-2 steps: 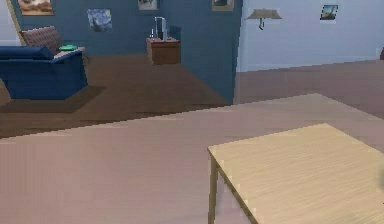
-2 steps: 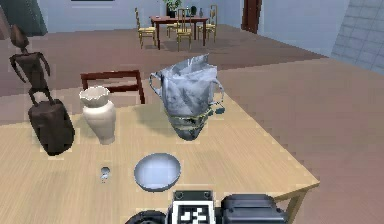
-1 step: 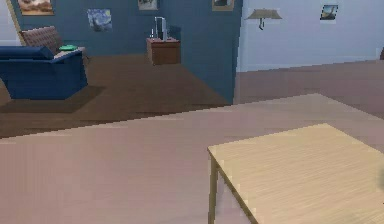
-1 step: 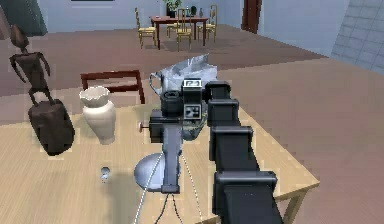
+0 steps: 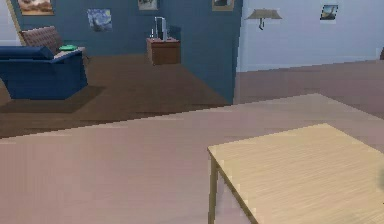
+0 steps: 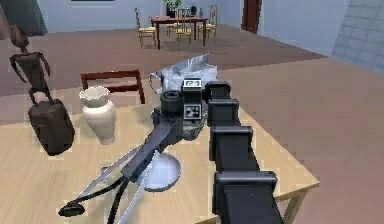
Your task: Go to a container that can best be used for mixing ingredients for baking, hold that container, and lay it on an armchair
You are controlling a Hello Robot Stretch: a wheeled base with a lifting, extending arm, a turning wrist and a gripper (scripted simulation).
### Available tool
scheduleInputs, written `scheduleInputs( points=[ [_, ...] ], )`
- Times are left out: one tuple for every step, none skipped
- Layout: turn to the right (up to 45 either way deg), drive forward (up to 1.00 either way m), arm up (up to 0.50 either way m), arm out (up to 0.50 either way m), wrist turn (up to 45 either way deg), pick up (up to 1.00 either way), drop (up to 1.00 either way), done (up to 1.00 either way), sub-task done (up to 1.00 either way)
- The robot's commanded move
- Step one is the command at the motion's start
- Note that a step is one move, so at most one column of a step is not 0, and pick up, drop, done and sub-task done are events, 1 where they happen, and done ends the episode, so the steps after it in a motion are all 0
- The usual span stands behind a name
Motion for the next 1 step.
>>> scheduleInputs(
  points=[
    [0.0,0.00,0.00,0.00,45.0,0.00,0.00,0.00,0.00]
  ],
)
